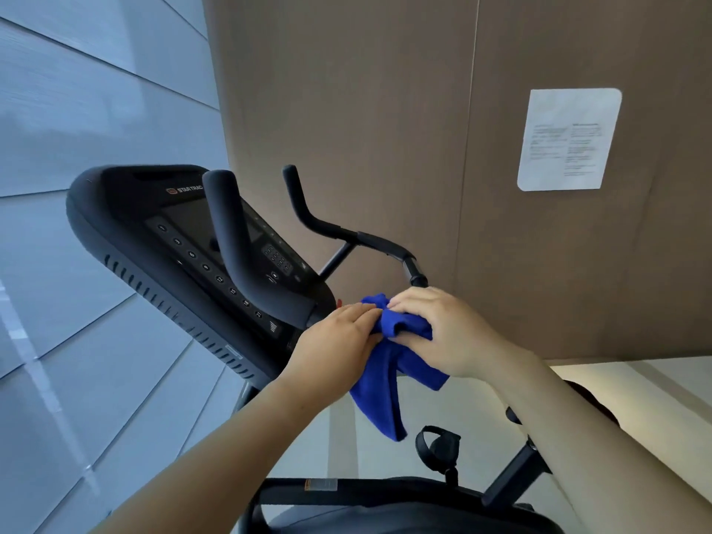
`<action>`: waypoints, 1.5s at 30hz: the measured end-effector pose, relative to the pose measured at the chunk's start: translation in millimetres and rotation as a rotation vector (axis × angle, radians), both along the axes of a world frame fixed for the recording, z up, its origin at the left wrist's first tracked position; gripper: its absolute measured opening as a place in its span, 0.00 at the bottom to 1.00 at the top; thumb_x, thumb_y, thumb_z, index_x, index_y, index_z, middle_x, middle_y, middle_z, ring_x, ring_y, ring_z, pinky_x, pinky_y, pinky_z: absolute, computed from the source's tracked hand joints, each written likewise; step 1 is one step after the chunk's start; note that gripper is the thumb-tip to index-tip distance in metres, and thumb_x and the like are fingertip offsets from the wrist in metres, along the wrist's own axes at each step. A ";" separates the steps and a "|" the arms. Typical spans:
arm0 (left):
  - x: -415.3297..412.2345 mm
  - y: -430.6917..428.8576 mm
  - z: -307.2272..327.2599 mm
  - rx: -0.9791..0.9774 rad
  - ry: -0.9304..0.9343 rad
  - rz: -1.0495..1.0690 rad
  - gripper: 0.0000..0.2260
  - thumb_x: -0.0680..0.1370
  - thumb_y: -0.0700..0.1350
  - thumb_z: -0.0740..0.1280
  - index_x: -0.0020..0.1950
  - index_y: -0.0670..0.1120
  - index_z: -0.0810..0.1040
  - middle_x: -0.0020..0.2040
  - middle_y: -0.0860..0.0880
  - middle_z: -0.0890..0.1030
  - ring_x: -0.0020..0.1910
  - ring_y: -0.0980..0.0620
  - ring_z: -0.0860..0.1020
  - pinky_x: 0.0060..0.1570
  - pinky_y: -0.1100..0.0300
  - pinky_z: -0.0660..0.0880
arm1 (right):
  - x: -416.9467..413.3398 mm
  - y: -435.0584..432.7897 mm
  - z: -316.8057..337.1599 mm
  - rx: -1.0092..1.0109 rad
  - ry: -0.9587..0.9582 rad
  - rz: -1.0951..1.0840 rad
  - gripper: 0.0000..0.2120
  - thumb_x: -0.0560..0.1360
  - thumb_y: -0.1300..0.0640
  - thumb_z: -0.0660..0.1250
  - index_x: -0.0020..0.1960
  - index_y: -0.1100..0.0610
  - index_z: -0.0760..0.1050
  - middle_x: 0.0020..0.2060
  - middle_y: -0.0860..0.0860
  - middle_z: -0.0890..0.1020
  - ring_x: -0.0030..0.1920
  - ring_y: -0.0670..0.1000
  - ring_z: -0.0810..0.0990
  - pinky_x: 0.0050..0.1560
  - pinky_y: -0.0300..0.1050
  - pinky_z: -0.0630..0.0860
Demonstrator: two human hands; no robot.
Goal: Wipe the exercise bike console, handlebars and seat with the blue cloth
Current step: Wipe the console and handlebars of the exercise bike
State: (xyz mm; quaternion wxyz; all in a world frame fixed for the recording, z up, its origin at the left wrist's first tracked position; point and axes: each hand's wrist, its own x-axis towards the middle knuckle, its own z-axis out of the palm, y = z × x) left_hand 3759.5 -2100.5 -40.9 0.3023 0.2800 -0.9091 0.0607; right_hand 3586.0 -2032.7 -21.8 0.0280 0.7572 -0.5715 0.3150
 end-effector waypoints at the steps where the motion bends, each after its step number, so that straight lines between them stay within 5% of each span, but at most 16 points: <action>1: -2.3 0.4 2.9 0.017 0.012 0.012 0.14 0.81 0.51 0.53 0.65 0.54 0.70 0.64 0.57 0.73 0.62 0.56 0.70 0.53 0.64 0.69 | -3.4 -3.0 2.4 -0.027 -0.032 0.021 0.08 0.73 0.59 0.67 0.52 0.54 0.78 0.51 0.45 0.79 0.53 0.48 0.74 0.56 0.46 0.71; 6: -16.2 -0.1 15.7 -0.008 -0.029 0.100 0.16 0.80 0.47 0.55 0.69 0.54 0.67 0.64 0.56 0.72 0.62 0.55 0.69 0.56 0.58 0.71 | -38.4 -21.6 7.5 -0.009 -0.047 0.065 0.08 0.72 0.61 0.64 0.50 0.53 0.77 0.49 0.43 0.79 0.51 0.48 0.76 0.55 0.52 0.73; 9: -24.2 3.5 17.4 0.015 -0.027 0.144 0.15 0.79 0.46 0.57 0.65 0.54 0.71 0.61 0.56 0.75 0.58 0.55 0.72 0.54 0.60 0.71 | -56.6 -32.0 9.5 0.172 -0.095 0.178 0.06 0.70 0.48 0.67 0.46 0.46 0.75 0.47 0.40 0.78 0.46 0.42 0.77 0.49 0.48 0.77; 12: -33.4 7.3 16.8 0.010 0.001 0.243 0.14 0.78 0.45 0.59 0.62 0.55 0.73 0.59 0.57 0.77 0.57 0.56 0.73 0.52 0.60 0.72 | -65.5 -47.2 15.0 0.287 -0.051 0.235 0.15 0.65 0.36 0.67 0.46 0.44 0.74 0.45 0.40 0.79 0.45 0.43 0.78 0.46 0.44 0.78; 21: -48.9 26.4 13.7 -0.034 0.115 0.596 0.11 0.76 0.48 0.62 0.56 0.59 0.73 0.54 0.62 0.78 0.53 0.58 0.74 0.43 0.58 0.75 | -70.9 -71.5 11.3 0.105 -0.118 0.534 0.05 0.71 0.52 0.69 0.42 0.47 0.73 0.35 0.45 0.79 0.37 0.47 0.77 0.38 0.47 0.76; 30: -22.3 35.2 48.2 -0.085 0.126 0.851 0.13 0.77 0.50 0.61 0.61 0.59 0.71 0.56 0.59 0.77 0.54 0.56 0.74 0.46 0.57 0.75 | -25.7 -113.6 29.0 -0.040 -0.381 0.699 0.06 0.70 0.60 0.68 0.42 0.49 0.76 0.37 0.43 0.80 0.40 0.41 0.77 0.38 0.31 0.71; 33: -9.3 28.1 66.5 -0.140 0.122 0.885 0.15 0.78 0.48 0.61 0.64 0.56 0.71 0.58 0.57 0.77 0.55 0.56 0.74 0.46 0.64 0.70 | -2.4 -126.1 43.2 -0.095 -0.443 0.742 0.08 0.70 0.61 0.68 0.43 0.49 0.76 0.38 0.42 0.80 0.40 0.42 0.76 0.39 0.28 0.70; 39: 19.7 9.7 111.0 -0.284 0.159 0.935 0.16 0.77 0.41 0.62 0.64 0.51 0.72 0.61 0.53 0.76 0.55 0.51 0.74 0.48 0.58 0.73 | 41.5 -153.6 80.9 -0.378 -0.417 0.786 0.10 0.70 0.64 0.69 0.50 0.56 0.76 0.46 0.49 0.80 0.48 0.53 0.78 0.49 0.56 0.75; 42: 34.6 -2.4 131.9 -0.382 0.198 0.935 0.16 0.75 0.39 0.64 0.62 0.49 0.74 0.59 0.51 0.77 0.54 0.48 0.75 0.48 0.53 0.76 | 63.9 -170.8 96.3 -0.629 -0.339 0.716 0.15 0.68 0.65 0.71 0.53 0.57 0.76 0.54 0.52 0.79 0.56 0.56 0.76 0.53 0.60 0.74; 45: 52.2 -16.7 140.3 -0.448 0.129 0.943 0.19 0.73 0.37 0.66 0.64 0.47 0.74 0.62 0.48 0.76 0.56 0.45 0.76 0.48 0.51 0.77 | 91.9 -185.8 93.4 -0.567 -0.141 0.668 0.26 0.72 0.56 0.69 0.68 0.57 0.67 0.70 0.57 0.67 0.71 0.57 0.64 0.64 0.64 0.66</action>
